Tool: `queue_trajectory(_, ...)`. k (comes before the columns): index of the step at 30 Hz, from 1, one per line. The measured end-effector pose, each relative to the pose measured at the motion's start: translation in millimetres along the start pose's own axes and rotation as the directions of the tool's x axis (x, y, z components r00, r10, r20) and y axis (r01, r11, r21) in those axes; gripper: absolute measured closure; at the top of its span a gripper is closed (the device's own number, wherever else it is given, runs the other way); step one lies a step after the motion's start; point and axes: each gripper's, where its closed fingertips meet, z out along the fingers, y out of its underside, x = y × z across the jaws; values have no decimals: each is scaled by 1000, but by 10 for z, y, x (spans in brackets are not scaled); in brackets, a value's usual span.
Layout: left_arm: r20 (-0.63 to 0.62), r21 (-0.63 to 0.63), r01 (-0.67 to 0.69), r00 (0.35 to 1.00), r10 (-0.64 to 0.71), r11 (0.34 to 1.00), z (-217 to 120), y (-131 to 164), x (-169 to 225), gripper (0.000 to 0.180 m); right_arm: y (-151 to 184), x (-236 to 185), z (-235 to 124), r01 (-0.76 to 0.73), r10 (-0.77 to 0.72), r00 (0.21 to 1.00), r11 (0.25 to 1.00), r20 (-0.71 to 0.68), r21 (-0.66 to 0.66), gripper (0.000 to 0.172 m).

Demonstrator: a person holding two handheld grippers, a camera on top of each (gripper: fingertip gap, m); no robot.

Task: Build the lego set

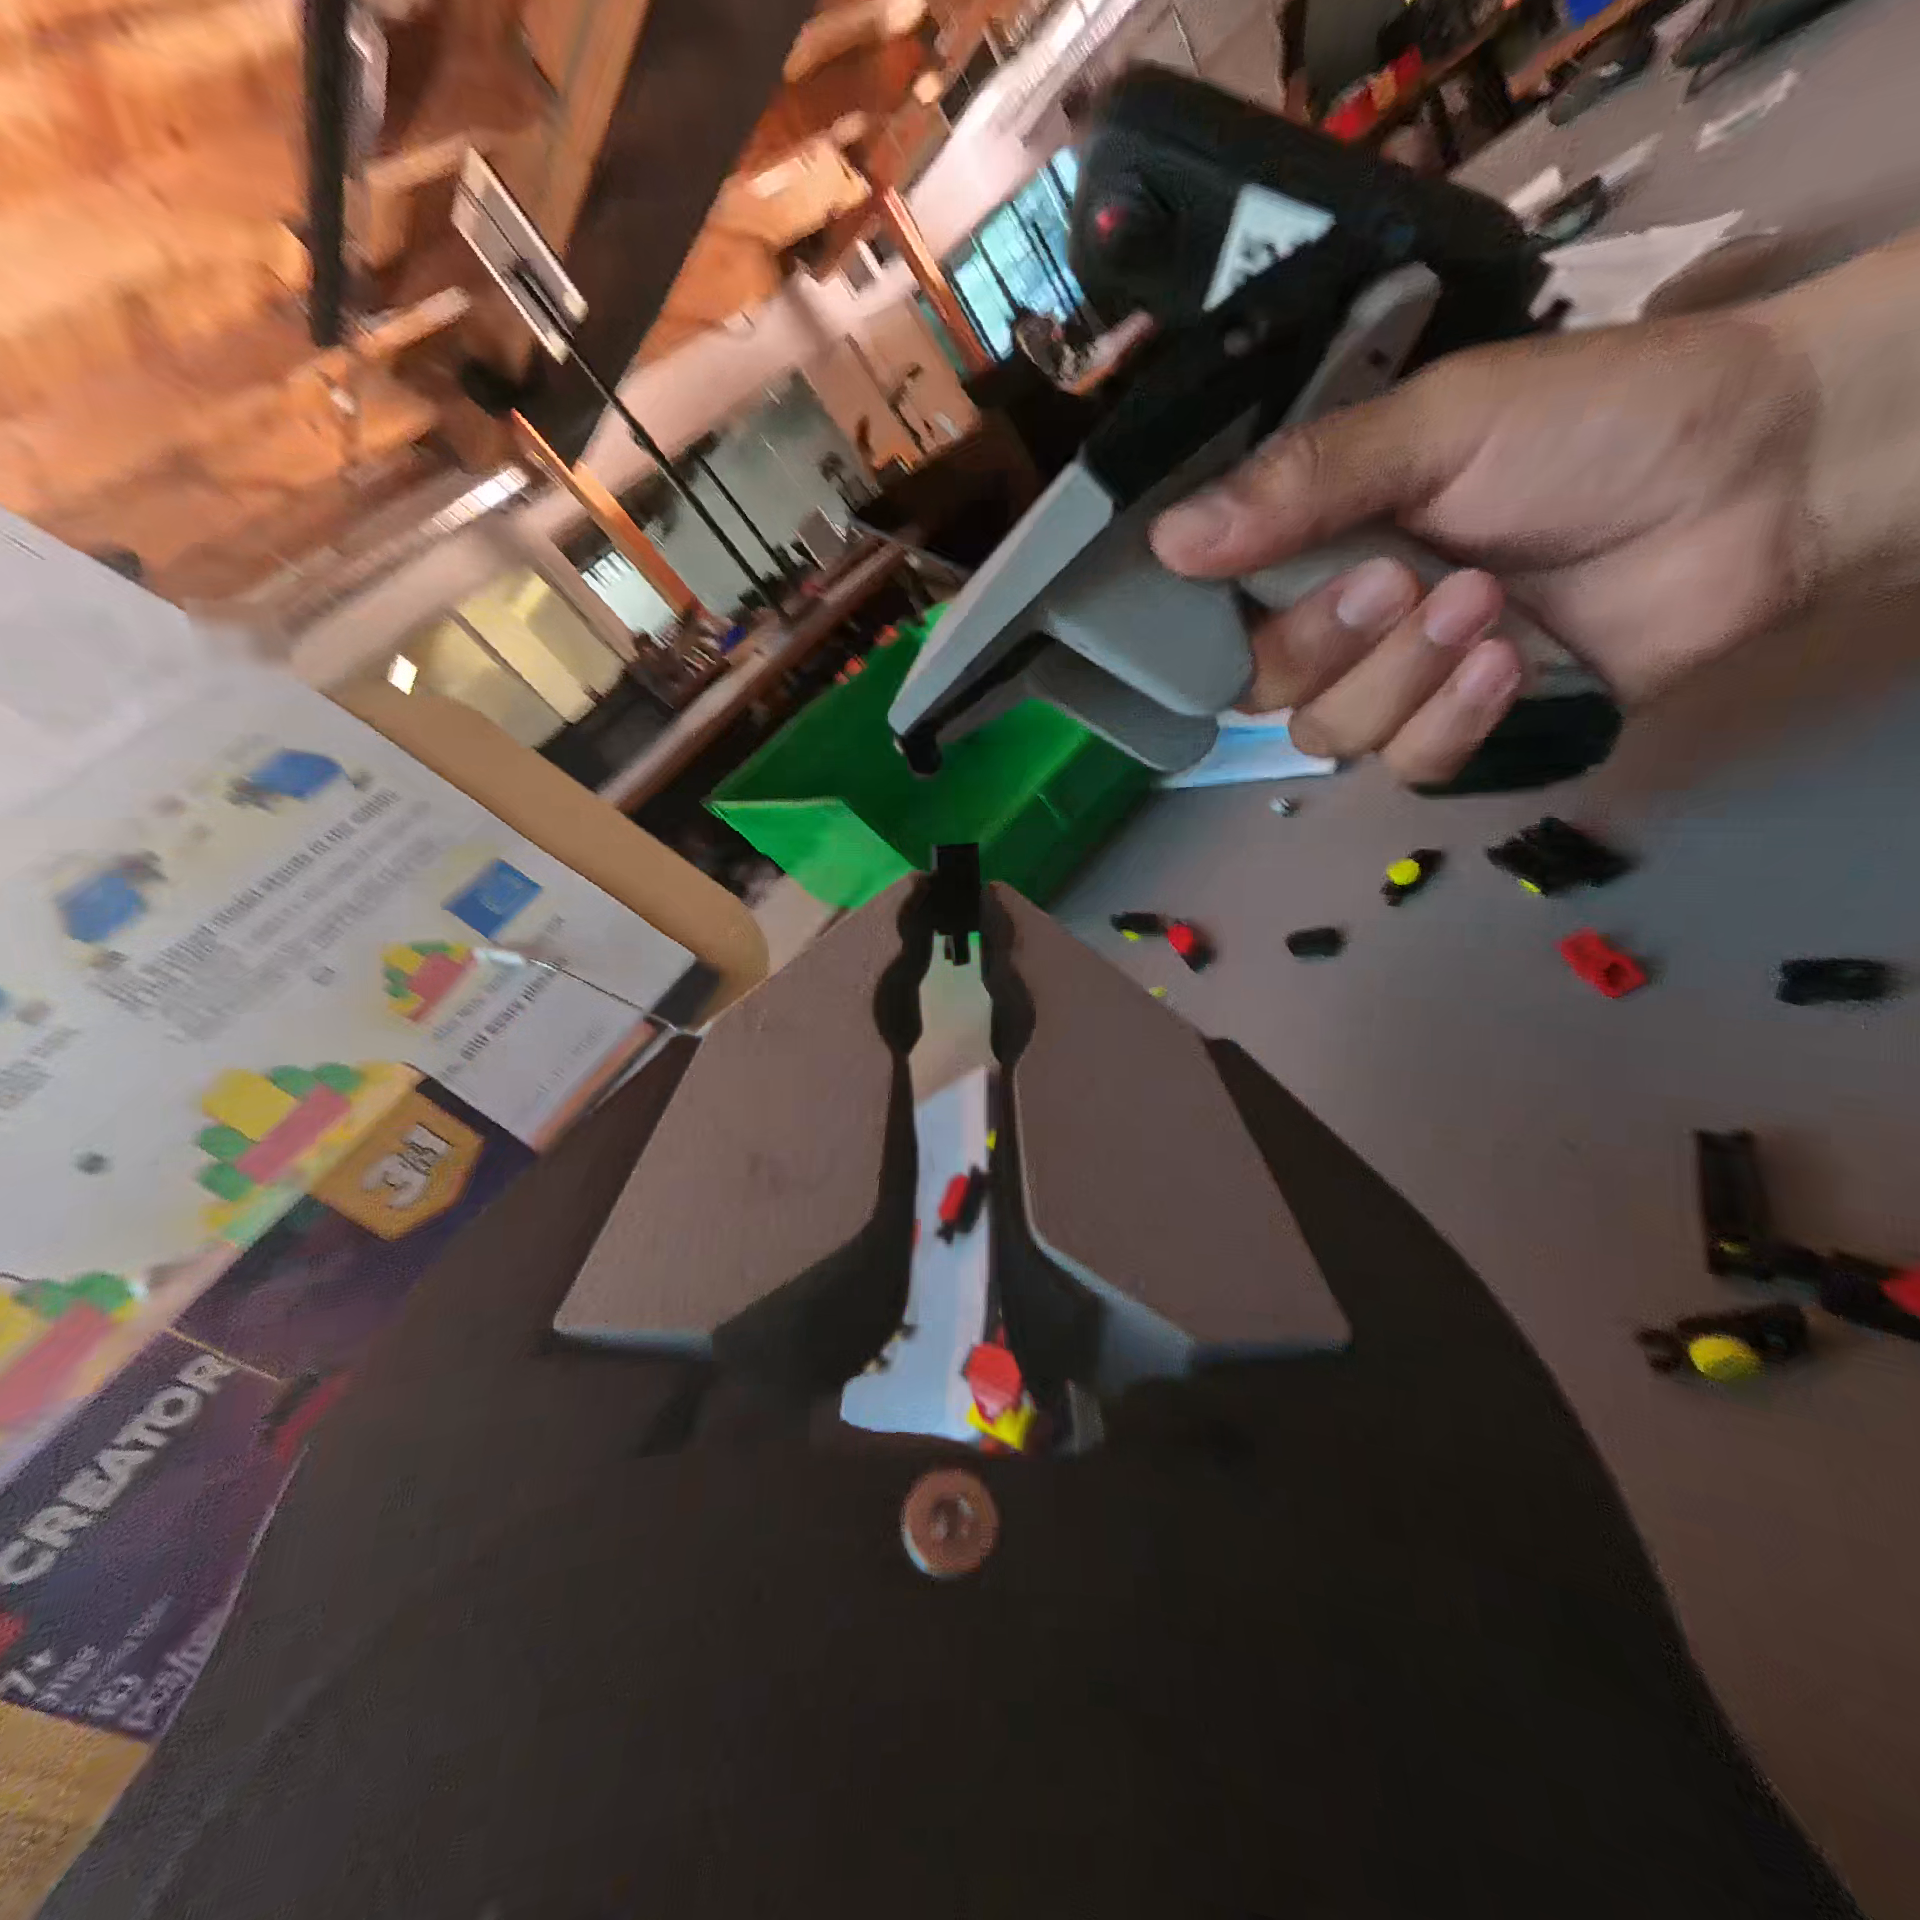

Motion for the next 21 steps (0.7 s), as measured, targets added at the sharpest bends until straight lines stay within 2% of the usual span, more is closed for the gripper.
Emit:
queue_trajectory(2, 0, -55, 29, 1000, -29, 998, 5, 99, -34, 175, 221, 23, 24, 40, -38, 999, 982, 12, -186, 170)
queue_trajectory(4, -82, -90, 85, 992, -92, 992, 20, 167, 74, 175, 382, 155, -9, 74, -88, 996, 950, -31, -304, 170)
queue_trajectory(6, -221, -179, 192, 948, -230, 965, 37, 281, 291, 175, 565, 234, -62, 90, -115, 993, 902, -34, -423, 170)
queue_trajectory(9, -302, -335, 263, 879, -368, 905, 43, 473, 496, 175, 760, 378, -154, 130, -198, 978, 826, -65, -549, 170)
queue_trajectory(11, -286, -379, 281, 870, -401, 882, 42, 528, 506, 174, 832, 412, -199, 156, -242, 968, 786, -65, -598, 170)
queue_trajectory(14, -352, -449, 274, 820, -450, 850, -24, 569, 663, 171, 917, 453, -228, 180, -292, 954, 743, -70, -645, 165)
queue_trajectory(17, -321, -543, 252, 819, -476, 801, -24, 728, 702, 150, 1055, 473, -257, 177, -304, 951, 688, -59, -704, 160)
queue_trajectory(19, -318, -546, 262, 814, -486, 796, -24, 730, 696, 149, 1017, 511, -238, 201, -342, 937, 693, -70, -692, 160)
queue_trajectory(21, -306, -529, 296, 808, -504, 795, -19, 706, 650, 149, 877, 501, -206, 205, -334, 938, 747, -91, -633, 162)
